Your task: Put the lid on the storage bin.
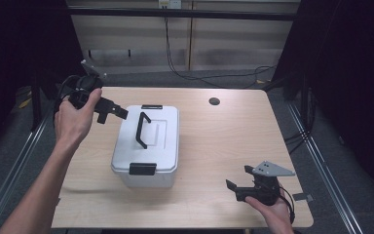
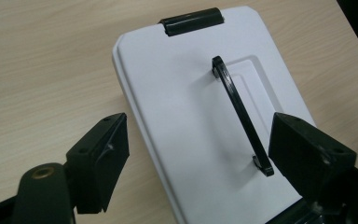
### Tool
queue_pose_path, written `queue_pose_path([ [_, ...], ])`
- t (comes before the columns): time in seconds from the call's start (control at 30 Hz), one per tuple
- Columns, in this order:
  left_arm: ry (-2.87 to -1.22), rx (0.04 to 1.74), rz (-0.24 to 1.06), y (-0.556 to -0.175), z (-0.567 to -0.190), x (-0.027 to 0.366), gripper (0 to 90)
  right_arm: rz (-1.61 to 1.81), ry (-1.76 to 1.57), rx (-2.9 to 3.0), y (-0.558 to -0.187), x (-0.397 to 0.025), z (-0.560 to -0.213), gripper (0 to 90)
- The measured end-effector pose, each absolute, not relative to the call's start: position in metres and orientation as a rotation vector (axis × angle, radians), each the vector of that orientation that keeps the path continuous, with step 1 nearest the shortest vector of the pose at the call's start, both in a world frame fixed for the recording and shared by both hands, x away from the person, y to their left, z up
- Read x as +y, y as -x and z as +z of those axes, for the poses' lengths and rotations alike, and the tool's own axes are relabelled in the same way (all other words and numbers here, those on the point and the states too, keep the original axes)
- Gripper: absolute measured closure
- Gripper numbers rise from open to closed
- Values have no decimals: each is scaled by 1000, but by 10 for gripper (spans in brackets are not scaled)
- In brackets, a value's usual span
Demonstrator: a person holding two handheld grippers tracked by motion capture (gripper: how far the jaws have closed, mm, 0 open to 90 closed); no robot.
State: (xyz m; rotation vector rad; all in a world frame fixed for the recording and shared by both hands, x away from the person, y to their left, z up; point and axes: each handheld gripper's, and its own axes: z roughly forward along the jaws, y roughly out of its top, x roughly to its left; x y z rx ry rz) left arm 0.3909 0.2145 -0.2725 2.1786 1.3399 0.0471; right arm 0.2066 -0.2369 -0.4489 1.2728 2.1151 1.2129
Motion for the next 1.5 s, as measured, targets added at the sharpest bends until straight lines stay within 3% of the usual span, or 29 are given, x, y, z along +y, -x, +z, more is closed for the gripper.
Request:
queue_pose_path([
  [0.4, -2174, 1228, 133, -371, -292, 241, 203, 1215, -1273, 2108, -206, -237, -449, 138],
  [0.83, -2126, 1157, 92, -343, -335, 280, 203, 1215, -1286, 2102, -207, -238, -449, 138],
  [1.0, -2078, 1200, 156, -334, -350, 292, 206, 1214, -1284, 2103, -207, -238, -449, 138],
  [1.5, -2027, 1163, 178, -296, -396, 320, 203, 1217, -1297, 2098, -206, -238, -449, 137],
])
